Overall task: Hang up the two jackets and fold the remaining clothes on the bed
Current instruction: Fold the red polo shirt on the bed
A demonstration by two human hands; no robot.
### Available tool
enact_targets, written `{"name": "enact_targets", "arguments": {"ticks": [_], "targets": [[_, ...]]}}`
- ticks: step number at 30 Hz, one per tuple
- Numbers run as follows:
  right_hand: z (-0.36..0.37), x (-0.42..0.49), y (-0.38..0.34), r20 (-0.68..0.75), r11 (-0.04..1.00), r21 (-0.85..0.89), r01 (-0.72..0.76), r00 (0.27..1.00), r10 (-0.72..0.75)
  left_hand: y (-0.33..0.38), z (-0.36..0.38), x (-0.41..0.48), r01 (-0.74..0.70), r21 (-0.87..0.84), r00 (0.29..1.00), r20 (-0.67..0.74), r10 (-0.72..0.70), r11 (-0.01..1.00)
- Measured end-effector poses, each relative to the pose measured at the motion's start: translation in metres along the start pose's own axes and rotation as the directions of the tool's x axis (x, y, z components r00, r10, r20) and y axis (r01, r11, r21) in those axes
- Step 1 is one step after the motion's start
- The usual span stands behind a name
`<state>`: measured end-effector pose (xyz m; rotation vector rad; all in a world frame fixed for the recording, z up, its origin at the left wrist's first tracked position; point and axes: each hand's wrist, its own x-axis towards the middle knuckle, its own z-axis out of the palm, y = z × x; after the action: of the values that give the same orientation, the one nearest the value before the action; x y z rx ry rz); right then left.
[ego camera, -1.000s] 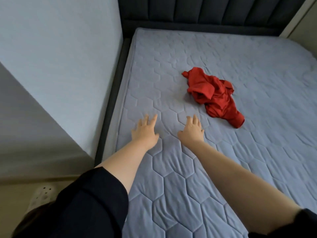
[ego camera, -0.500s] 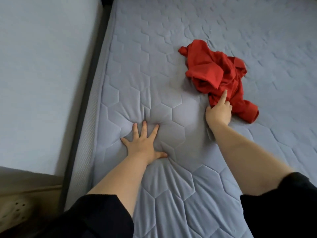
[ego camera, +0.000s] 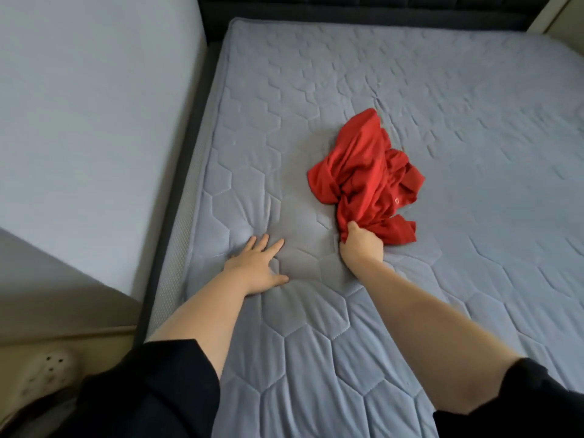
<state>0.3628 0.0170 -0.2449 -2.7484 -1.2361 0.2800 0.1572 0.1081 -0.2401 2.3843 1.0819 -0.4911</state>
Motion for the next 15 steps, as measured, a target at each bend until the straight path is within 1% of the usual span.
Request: {"name": "enact_targets", "arguments": {"ticks": [3,5,7,9,11,12,13,14,15], "targets": [[-0.008,-0.036,-0.016,0.106,0.999,-0.022,0.038,0.994,-0.036,-0.006,0.004,-0.034,-0.015,-0.112,1.000,0.021,0.017,0.994],[-0.014,-0.059,-0.026,0.124,0.997,-0.020,0.068,0.990,-0.065,-0.008,0.008,-0.057,-0.001,-0.285,1.000,0.018,0.006,0.958],[-0.019,-0.084,-0.035,0.106,0.995,-0.005,0.095,0.990,-0.094,-0.007,0.014,-0.079,0.024,-0.459,1.000,0.009,-0.022,0.888],[-0.025,-0.108,-0.044,0.087,0.995,0.057,0.077,0.993,-0.082,-0.006,0.017,-0.095,0.027,-0.561,0.999,-0.007,-0.037,0.827],[-0.036,-0.131,-0.054,0.061,0.976,0.206,0.064,0.995,-0.078,-0.004,0.018,-0.109,-0.010,-0.628,0.999,-0.041,-0.021,0.779],[-0.043,-0.142,-0.060,0.054,0.938,0.343,0.051,0.996,-0.074,-0.002,0.017,-0.116,-0.041,-0.646,0.998,-0.066,-0.003,0.762],[-0.051,-0.152,-0.066,0.066,0.857,0.515,0.023,0.996,-0.067,0.000,0.016,-0.124,-0.082,-0.664,0.995,-0.097,0.023,0.743],[-0.060,-0.163,-0.073,0.114,0.747,0.664,-0.041,0.992,-0.047,0.002,0.016,-0.132,-0.132,-0.685,0.990,-0.133,0.056,0.716],[-0.069,-0.173,-0.080,0.164,0.631,0.768,-0.108,0.986,-0.030,0.003,0.015,-0.141,-0.190,-0.699,0.980,-0.178,0.090,0.690]]}}
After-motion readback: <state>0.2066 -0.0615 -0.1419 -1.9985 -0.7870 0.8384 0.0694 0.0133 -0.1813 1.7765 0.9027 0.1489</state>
